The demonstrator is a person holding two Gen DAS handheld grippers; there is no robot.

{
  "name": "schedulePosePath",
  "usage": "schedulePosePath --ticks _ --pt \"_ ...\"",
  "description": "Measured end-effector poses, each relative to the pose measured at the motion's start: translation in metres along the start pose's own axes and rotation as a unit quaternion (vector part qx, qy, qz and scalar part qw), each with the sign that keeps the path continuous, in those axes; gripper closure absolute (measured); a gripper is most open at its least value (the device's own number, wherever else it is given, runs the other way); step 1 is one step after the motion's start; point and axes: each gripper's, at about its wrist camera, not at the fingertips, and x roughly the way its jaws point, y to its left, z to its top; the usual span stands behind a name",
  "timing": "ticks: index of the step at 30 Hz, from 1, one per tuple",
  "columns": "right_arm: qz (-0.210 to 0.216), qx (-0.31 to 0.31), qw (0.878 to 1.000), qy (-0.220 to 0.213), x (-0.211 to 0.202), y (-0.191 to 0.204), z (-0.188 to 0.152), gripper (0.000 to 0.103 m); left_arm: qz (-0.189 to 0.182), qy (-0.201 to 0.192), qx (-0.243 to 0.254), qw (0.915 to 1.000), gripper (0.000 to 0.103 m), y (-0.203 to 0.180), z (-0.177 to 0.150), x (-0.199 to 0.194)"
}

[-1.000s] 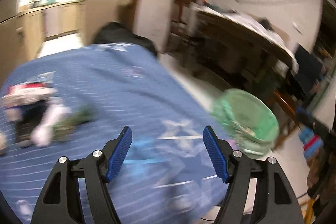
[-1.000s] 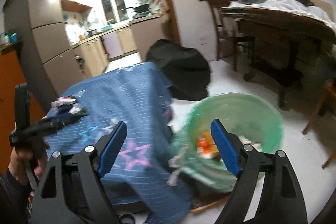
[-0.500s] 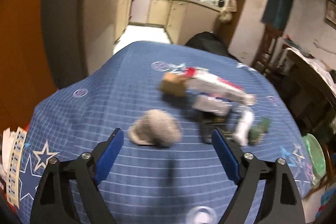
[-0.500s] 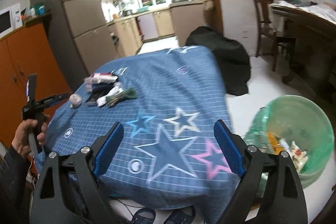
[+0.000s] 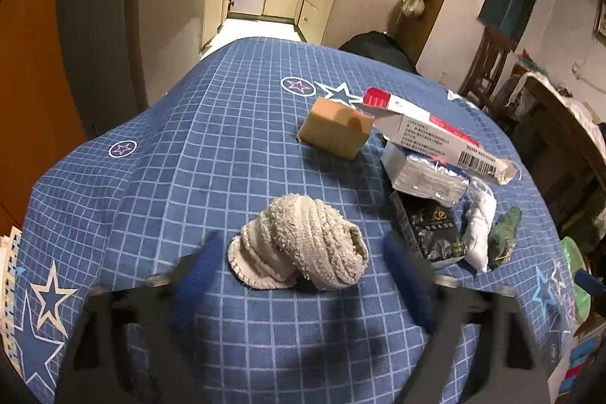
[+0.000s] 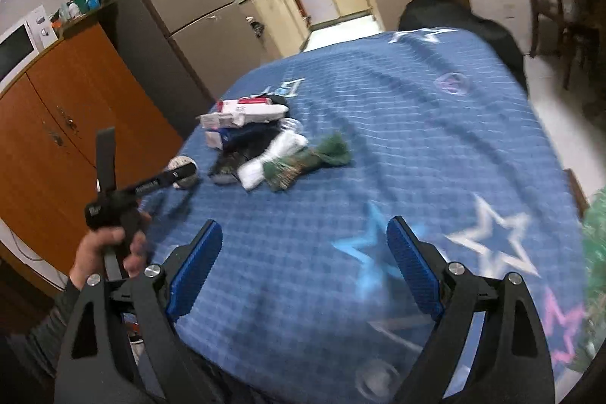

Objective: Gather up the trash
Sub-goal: 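Grasp the beige towel roll with the left tool while the right tool grasps the white medicine box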

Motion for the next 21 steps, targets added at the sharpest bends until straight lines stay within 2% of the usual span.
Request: schedulePosePath --ticks 1,2,3,6,8,9,11,14,16,21 --pt "0.003 -0.011 1.0 0.003 0.006 0.006 0.006 0.022 0.0 0.0 0.001 1.0 0.041 0.002 0.0 0.001" --pt "0.007 -0.028 1.0 0.009 0.015 0.015 0.014 0.025 -0.005 0.001 0.001 1.0 0.05 0.002 -0.001 0.001" --pt "0.008 -0.043 0.999 0.013 0.021 0.022 0.02 0.025 -0.008 0.002 0.004 1.0 0.054 0.002 -0.001 0.001" --pt "0.011 -0.119 0.993 0.026 0.041 0.051 0.046 0.028 -0.012 0.003 0.017 0.9998 0.056 -0.002 -0.005 0.001" --pt "0.014 -0.183 0.982 0.045 0.06 0.073 0.066 0.032 -0.022 0.003 0.009 0.9997 0.056 0.0 -0.008 0.001" --pt "0.008 -0.212 0.976 0.049 0.068 0.083 0.075 0.033 -0.029 0.003 0.003 0.9996 0.056 0.003 -0.009 0.001" --pt "-0.009 -0.268 0.962 0.059 0.084 0.098 0.088 0.044 -0.033 0.002 0.0 0.9995 0.056 0.003 -0.012 0.0" --pt "-0.056 -0.355 0.929 0.083 0.109 0.113 0.094 0.054 -0.035 0.001 -0.001 0.9994 0.056 0.002 -0.015 -0.001" --pt "-0.068 -0.401 0.908 0.097 0.124 0.118 0.093 0.054 -0.037 0.001 -0.002 0.9993 0.056 0.003 -0.016 0.0" --pt "-0.074 -0.457 0.879 0.115 0.147 0.124 0.084 0.054 -0.043 0.002 -0.002 0.9991 0.056 0.002 -0.016 -0.001"
